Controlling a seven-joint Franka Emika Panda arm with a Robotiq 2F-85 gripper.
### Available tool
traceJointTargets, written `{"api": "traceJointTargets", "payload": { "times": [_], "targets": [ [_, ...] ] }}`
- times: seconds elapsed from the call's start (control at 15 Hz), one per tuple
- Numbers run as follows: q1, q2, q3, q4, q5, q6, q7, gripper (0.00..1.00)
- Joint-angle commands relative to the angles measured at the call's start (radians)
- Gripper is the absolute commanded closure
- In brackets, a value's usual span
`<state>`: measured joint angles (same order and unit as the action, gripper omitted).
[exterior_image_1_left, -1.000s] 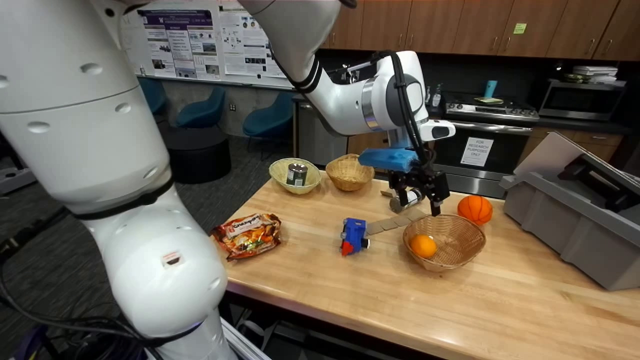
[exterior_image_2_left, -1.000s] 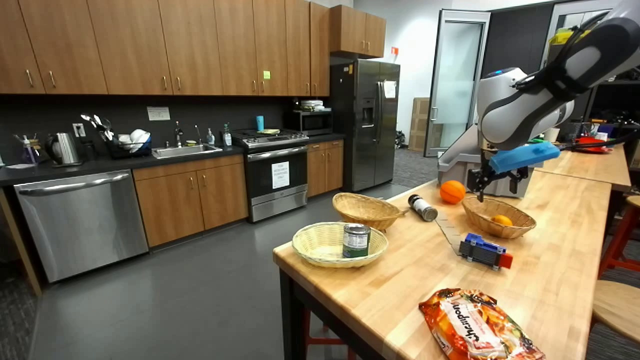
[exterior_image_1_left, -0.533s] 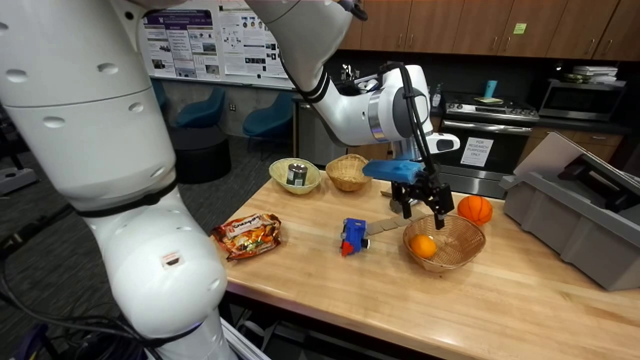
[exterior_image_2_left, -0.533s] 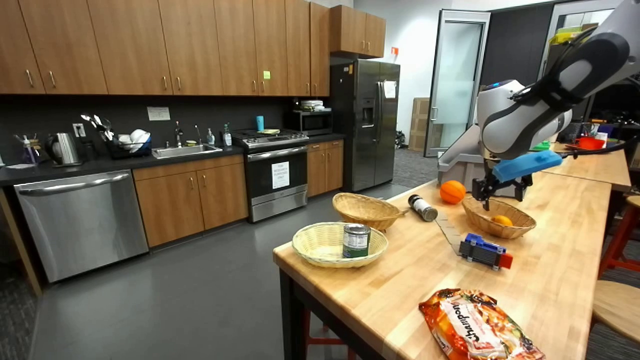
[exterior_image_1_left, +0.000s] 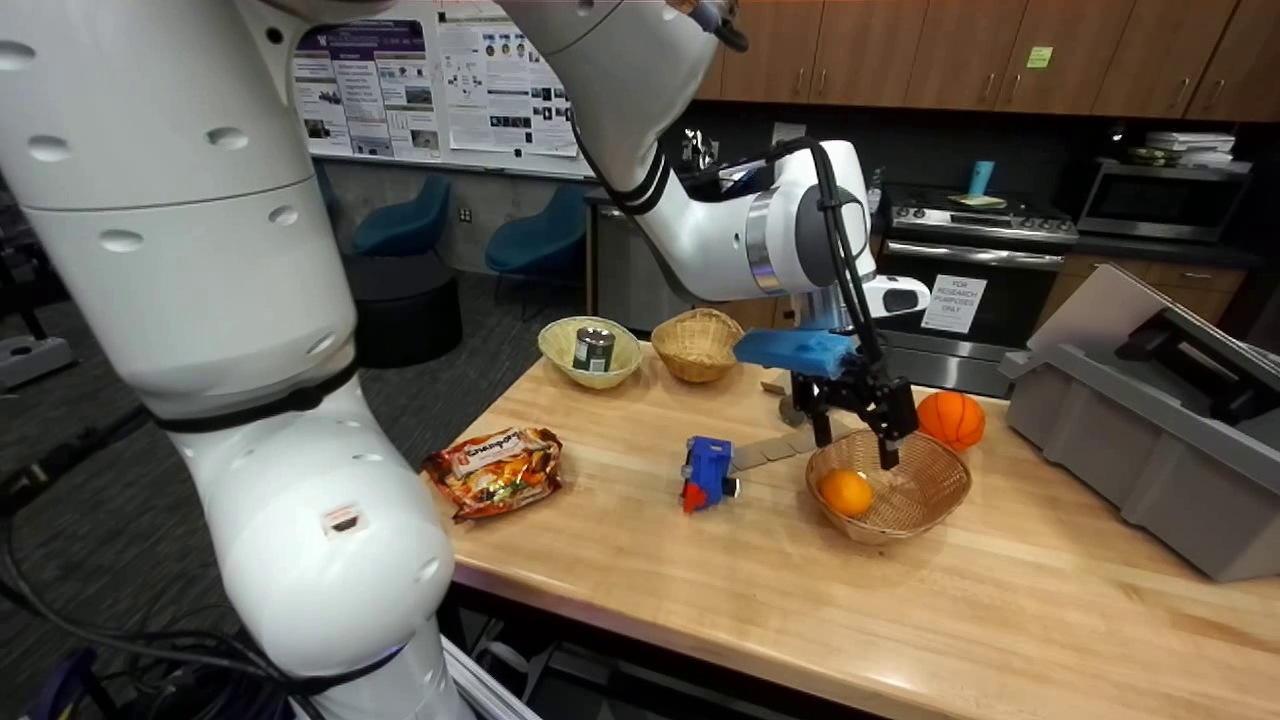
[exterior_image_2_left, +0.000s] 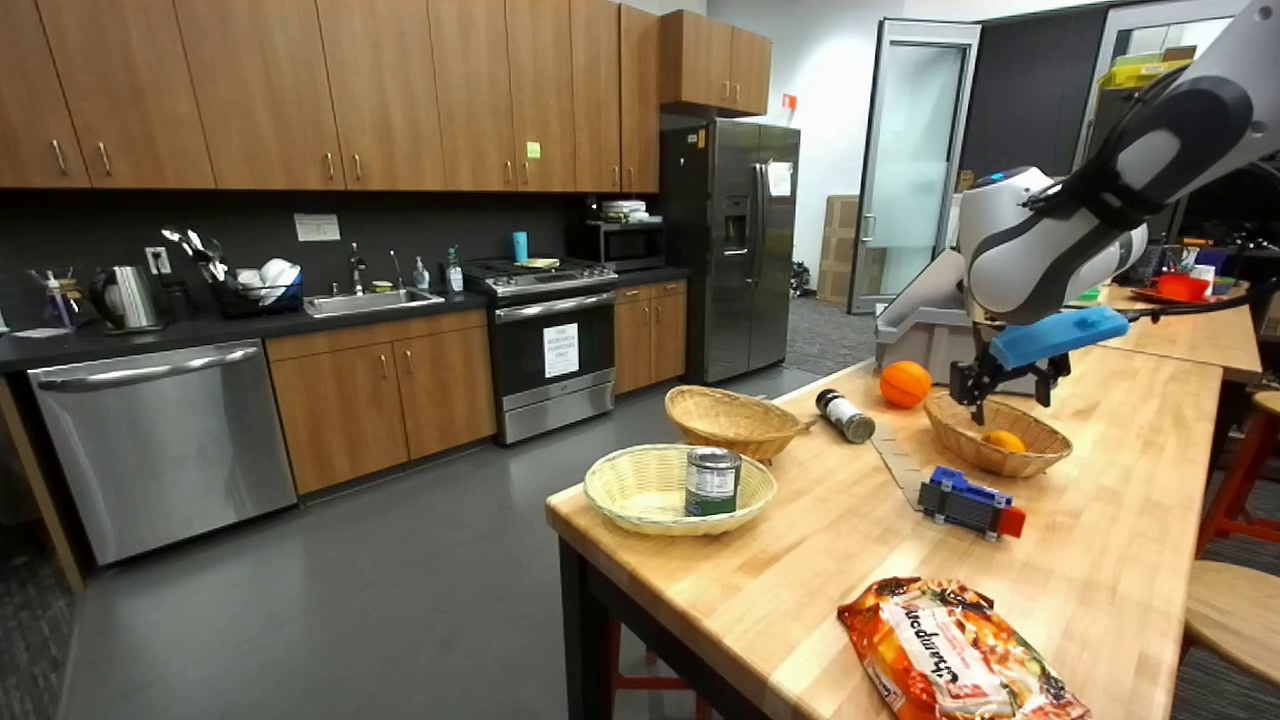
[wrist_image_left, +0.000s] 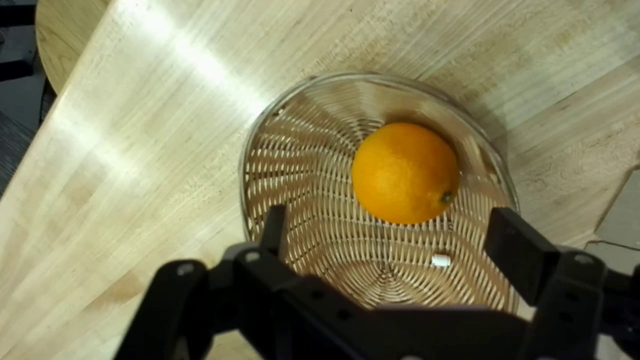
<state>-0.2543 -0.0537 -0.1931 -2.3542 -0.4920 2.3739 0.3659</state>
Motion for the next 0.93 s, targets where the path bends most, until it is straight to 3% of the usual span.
{"api": "traceJointTargets", "payload": {
  "times": [0.0, 0.87],
  "targets": [
    [0.004, 0.025, -0.007, 0.014, 0.005, 0.035, 0.005, 0.0],
    [0.013, 0.04, -0.01, -0.012, 0.01, 0.078, 0.03, 0.0]
  ]
}}
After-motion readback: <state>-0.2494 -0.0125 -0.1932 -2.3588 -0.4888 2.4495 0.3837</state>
